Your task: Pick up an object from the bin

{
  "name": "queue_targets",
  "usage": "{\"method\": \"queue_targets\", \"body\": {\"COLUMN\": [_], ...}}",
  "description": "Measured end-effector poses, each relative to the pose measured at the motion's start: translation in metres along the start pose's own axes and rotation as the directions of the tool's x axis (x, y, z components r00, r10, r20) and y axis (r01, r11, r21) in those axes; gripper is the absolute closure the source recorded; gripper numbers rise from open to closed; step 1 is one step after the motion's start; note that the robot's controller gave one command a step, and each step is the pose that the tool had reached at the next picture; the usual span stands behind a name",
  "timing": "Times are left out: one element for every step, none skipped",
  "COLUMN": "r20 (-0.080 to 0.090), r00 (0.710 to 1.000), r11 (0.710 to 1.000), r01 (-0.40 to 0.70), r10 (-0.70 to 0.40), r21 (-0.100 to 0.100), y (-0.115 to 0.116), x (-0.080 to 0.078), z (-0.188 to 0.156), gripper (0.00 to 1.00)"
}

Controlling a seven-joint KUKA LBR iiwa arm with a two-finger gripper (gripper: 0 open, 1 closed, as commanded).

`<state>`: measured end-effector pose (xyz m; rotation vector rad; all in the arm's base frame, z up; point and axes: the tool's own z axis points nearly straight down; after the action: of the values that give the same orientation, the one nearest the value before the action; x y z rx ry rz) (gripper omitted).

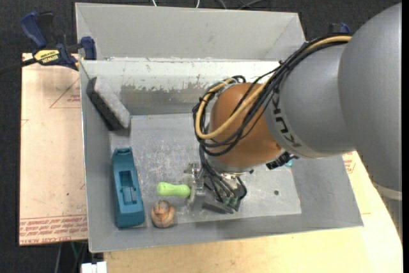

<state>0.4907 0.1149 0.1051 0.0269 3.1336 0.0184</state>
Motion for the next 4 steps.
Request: {"method": "queue_targets", "body": {"r20": [-0.006, -0.003, 0.01, -0.008], "r00": [1.0, 1.0, 0.998, 0.975], "r11": [1.0, 1.0, 0.998, 0.975], "r01": [0.019, 0.022, 0.061, 0.224], "r10": [-0.019, -0.022, -0.061, -0.224], "r21": [0.002, 0.001, -0.001, -0.001], "y": [-0.004, -0.006, -0.003, -0.031], "x": [-0.001, -0.009, -0.022, -0.017], "z": [0.009, -0.031, -0.025, -0.058], "gripper": [1.0, 1.0, 1.0, 1.0]}}
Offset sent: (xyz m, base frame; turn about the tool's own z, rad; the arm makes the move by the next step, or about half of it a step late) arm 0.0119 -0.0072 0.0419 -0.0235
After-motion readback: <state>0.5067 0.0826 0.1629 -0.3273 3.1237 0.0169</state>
